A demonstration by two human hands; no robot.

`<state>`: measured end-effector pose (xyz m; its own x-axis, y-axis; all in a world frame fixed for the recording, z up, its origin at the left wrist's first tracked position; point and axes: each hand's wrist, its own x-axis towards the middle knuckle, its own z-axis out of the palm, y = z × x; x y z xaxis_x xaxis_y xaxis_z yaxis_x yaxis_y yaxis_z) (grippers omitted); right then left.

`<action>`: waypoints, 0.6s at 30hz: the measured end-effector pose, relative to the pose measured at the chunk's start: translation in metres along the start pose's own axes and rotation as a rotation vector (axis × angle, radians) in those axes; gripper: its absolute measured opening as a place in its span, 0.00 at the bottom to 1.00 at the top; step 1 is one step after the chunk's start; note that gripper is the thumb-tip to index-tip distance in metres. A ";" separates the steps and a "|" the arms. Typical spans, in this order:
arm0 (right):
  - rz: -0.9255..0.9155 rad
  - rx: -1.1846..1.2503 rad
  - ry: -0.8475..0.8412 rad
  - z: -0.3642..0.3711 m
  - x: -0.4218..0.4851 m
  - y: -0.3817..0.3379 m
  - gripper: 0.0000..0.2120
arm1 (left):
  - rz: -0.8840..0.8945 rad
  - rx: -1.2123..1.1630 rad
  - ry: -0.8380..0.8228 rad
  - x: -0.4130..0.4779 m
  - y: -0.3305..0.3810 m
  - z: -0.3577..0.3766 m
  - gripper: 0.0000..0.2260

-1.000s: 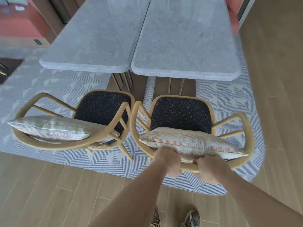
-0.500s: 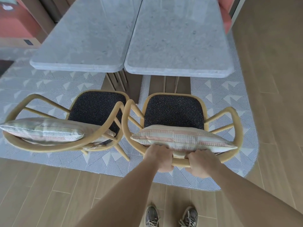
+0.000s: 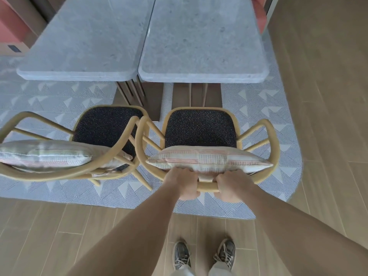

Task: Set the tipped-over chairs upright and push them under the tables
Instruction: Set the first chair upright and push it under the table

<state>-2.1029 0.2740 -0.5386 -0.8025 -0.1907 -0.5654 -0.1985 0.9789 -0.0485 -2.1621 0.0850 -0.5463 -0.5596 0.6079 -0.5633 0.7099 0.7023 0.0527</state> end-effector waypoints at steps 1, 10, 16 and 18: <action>-0.006 -0.003 0.004 0.001 0.000 -0.001 0.17 | -0.001 0.004 -0.004 0.000 0.000 0.000 0.13; -0.011 -0.009 0.012 0.006 0.002 0.001 0.18 | 0.013 0.007 -0.004 0.000 -0.002 0.001 0.12; 0.005 -0.001 0.024 0.000 0.007 0.000 0.17 | 0.015 0.040 0.010 0.004 -0.008 -0.004 0.13; 0.015 0.010 0.023 -0.003 0.007 -0.001 0.16 | 0.004 0.038 0.007 0.003 -0.008 -0.006 0.14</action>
<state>-2.1098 0.2710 -0.5400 -0.8182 -0.1775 -0.5468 -0.1809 0.9823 -0.0481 -2.1720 0.0840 -0.5437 -0.5597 0.6131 -0.5575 0.7277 0.6855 0.0233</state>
